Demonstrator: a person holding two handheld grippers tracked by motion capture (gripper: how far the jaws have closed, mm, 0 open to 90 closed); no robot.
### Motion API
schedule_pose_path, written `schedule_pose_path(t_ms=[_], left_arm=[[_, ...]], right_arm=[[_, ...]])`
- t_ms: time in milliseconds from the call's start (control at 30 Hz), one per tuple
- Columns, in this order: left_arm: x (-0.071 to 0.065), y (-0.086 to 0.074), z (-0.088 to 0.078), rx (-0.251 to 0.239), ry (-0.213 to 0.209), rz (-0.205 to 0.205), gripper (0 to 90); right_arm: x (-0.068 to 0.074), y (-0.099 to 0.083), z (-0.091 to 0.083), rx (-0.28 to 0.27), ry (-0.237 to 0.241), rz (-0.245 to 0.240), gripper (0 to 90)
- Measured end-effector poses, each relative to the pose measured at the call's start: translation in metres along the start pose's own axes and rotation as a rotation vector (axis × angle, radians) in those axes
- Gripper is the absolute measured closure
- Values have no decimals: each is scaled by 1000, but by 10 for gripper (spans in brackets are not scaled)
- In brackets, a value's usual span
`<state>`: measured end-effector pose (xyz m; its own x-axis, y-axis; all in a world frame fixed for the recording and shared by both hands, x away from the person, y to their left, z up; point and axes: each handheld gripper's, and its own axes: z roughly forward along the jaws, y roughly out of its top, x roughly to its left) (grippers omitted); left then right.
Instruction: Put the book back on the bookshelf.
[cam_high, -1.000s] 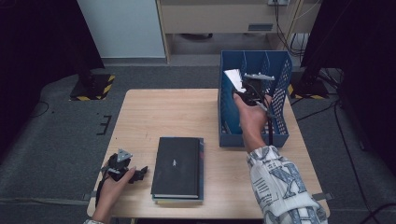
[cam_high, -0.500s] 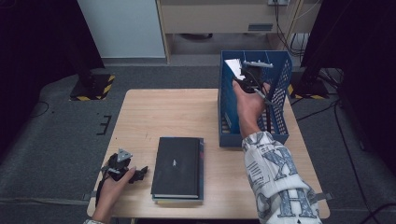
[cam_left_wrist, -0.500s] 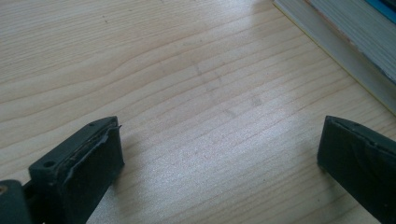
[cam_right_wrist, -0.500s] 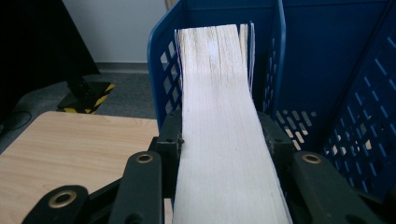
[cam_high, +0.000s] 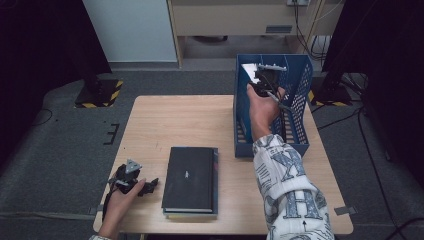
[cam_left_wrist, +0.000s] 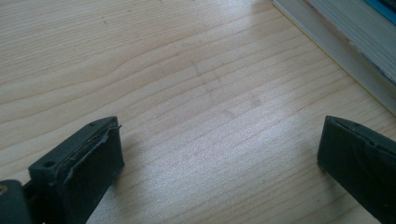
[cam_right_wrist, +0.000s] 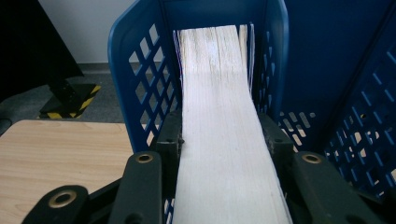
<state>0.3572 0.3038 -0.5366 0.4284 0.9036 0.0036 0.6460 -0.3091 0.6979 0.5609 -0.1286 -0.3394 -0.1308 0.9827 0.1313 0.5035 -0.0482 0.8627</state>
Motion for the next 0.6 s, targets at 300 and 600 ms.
schedule_pose_path(t_ms=[300, 600], left_arm=[[0, 0, 0, -1, 0, 0, 0], [0, 0, 0, -1, 0, -1, 0]], right_arm=[[8, -6, 1, -11, 6, 0, 601], [14, -15, -4, -29, 1, -12, 587]])
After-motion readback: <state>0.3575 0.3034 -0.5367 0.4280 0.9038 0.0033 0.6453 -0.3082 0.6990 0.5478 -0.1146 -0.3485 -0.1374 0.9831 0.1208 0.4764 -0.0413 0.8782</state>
